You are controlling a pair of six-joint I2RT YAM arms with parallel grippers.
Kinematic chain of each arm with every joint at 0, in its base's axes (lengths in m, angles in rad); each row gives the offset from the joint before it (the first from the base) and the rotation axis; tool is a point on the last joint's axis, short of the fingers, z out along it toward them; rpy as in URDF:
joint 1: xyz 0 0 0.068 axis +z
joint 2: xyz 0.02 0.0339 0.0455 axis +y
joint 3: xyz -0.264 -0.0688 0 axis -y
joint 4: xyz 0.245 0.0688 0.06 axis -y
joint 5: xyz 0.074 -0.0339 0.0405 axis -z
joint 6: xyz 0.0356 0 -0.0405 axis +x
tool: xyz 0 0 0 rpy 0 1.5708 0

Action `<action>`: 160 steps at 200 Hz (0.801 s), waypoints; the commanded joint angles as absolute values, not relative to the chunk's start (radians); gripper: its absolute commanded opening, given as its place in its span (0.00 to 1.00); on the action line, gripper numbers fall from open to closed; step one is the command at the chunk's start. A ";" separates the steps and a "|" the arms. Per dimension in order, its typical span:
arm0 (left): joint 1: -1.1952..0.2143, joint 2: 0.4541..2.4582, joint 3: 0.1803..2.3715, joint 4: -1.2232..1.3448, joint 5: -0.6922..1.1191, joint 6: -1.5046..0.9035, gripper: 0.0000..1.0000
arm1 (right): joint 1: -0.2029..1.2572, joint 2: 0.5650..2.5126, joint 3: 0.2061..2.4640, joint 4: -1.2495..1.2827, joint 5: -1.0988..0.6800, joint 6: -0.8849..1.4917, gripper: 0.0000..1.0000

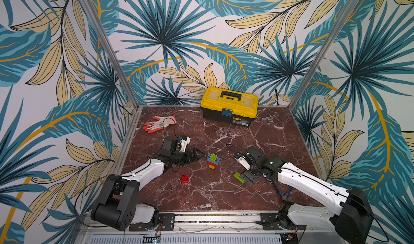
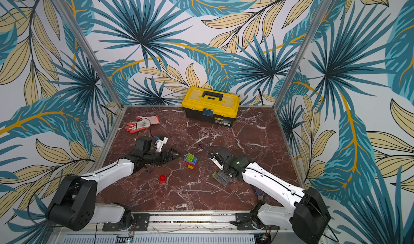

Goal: Assemble a carrot with lego
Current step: Pick up the lego brick from the center of the board.

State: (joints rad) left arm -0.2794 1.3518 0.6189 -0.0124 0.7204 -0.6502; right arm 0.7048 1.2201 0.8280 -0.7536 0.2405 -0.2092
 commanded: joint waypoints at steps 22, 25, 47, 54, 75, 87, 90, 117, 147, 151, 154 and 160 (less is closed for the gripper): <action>-0.271 1.307 0.596 -0.010 0.726 -0.658 0.99 | 0.688 1.354 0.861 -0.723 0.117 -0.234 0.91; -0.270 1.306 0.597 -0.011 0.726 -0.658 0.99 | 0.686 1.365 0.863 -0.720 0.109 -0.238 0.90; -0.265 1.303 0.601 -0.018 0.721 -0.657 0.99 | 0.672 1.425 0.882 -0.712 0.063 -0.246 0.87; -0.263 1.303 0.602 -0.020 0.722 -0.656 0.99 | 0.669 1.440 0.885 -0.705 0.051 -0.243 0.87; -0.262 1.308 0.603 -0.020 0.718 -0.656 0.99 | 0.665 1.479 0.890 -0.691 0.019 -0.231 0.85; -0.260 1.311 0.605 -0.019 0.717 -0.655 0.99 | 0.664 1.500 0.890 -0.688 0.000 -0.231 0.83; -0.259 1.312 0.606 -0.019 0.716 -0.656 0.99 | 0.663 1.507 0.890 -0.689 0.000 -0.234 0.82; -0.258 1.313 0.607 -0.021 0.715 -0.656 0.99 | 0.658 1.553 0.912 -0.696 0.006 -0.227 0.80; -0.255 1.310 0.613 -0.026 0.715 -0.657 0.99 | 0.653 1.593 0.932 -0.707 0.008 -0.227 0.76; -0.254 1.310 0.614 -0.026 0.716 -0.657 0.99 | 0.653 1.599 0.934 -0.707 0.012 -0.224 0.76; -0.255 1.309 0.614 -0.026 0.716 -0.658 0.99 | 0.652 1.602 0.936 -0.707 0.013 -0.223 0.76; -0.253 1.309 0.614 -0.026 0.715 -0.659 0.99 | 0.651 1.610 0.939 -0.708 0.013 -0.223 0.75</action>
